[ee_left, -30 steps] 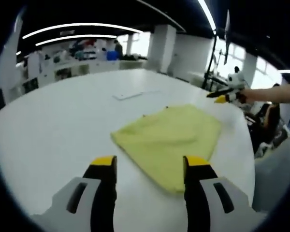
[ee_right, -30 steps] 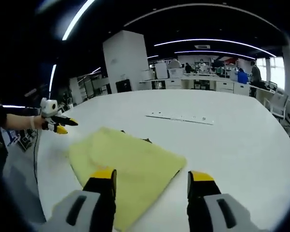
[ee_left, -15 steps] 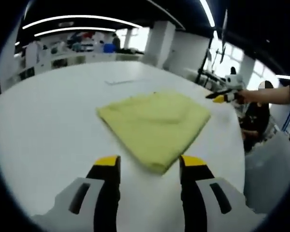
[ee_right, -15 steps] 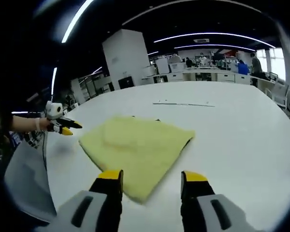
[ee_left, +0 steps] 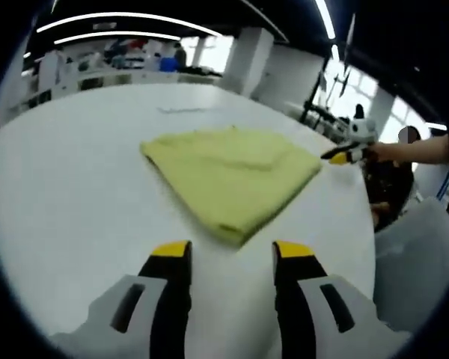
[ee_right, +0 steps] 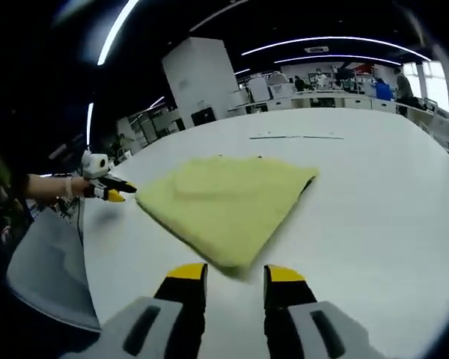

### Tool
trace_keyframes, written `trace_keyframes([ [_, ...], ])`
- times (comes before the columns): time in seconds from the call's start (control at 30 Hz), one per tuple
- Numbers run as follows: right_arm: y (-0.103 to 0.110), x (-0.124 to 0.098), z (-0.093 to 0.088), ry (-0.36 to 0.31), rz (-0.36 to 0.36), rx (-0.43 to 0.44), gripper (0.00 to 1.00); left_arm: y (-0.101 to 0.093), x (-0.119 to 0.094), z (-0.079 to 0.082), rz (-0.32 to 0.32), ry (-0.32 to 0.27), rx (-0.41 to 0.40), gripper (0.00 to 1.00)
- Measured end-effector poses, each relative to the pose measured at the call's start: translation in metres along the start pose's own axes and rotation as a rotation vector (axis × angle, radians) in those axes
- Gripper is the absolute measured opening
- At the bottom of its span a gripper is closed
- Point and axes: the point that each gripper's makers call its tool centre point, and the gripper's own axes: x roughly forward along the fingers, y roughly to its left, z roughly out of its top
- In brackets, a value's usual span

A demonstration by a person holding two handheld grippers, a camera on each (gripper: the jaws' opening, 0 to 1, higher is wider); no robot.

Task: Fold the garment on the visible template until the final outline fits inside the template.

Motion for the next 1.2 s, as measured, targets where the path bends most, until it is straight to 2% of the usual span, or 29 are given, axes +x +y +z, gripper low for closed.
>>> trace_keyframes([
  [0.23, -0.004, 0.007, -0.003, -0.010, 0.001, 0.041, 0.18, -0.002, 0.009, -0.001, -0.018, 0.003, -0.013, 0.32],
  [0.47, -0.002, 0.008, -0.001, -0.017, 0.011, 0.047, 0.17, -0.006, 0.014, 0.001, -0.046, 0.001, -0.037, 0.15],
  [0.67, -0.003, 0.008, 0.002, -0.027, 0.007, 0.039, 0.14, -0.002, 0.013, 0.002, -0.045, -0.014, -0.068, 0.08],
  [0.93, -0.001, 0.010, 0.004, -0.032, 0.009, 0.030, 0.09, -0.003, 0.014, 0.002, -0.052, -0.026, -0.102, 0.01],
  [1.2, -0.002, 0.010, 0.002, -0.025, 0.006, 0.009, 0.03, -0.002, 0.015, 0.002, -0.047, -0.037, -0.125, 0.00],
])
